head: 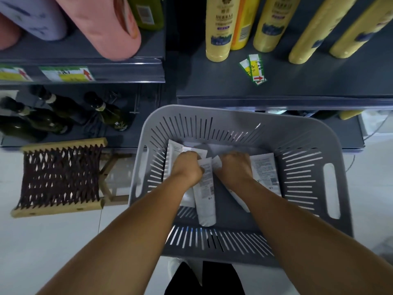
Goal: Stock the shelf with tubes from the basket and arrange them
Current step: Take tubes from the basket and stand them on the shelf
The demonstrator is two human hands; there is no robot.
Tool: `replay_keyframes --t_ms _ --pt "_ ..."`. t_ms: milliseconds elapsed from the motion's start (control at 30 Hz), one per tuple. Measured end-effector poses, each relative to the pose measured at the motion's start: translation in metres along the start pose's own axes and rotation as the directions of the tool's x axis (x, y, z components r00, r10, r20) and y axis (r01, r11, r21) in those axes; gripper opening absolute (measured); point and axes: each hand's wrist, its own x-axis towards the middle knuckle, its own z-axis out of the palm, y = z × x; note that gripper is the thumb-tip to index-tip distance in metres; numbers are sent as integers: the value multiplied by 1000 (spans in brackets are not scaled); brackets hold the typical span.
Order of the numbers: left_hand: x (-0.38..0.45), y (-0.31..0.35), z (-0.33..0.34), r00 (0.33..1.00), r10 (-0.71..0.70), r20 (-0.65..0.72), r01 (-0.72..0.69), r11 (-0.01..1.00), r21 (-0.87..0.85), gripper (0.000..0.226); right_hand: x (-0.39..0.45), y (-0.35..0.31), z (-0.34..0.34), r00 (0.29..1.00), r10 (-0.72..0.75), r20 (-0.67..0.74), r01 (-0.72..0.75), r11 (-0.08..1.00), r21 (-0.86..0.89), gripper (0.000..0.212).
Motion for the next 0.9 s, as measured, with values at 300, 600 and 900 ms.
replay_keyframes --t_ms 300,600,900 --pt "-84 19 -66 968 183 -170 -199 976 -87 12 -83 5 -100 996 68 -65 -30 886 462 20" --pt "-181 70 -170 845 356 -399 -401 916 -32 12 -170 -5 -234 919 120 -375 87 868 489 21" --pt "-262 139 -288 611 504 -611 -604 795 52 17 -237 -12 -372 753 88 -653 284 851 442 18"
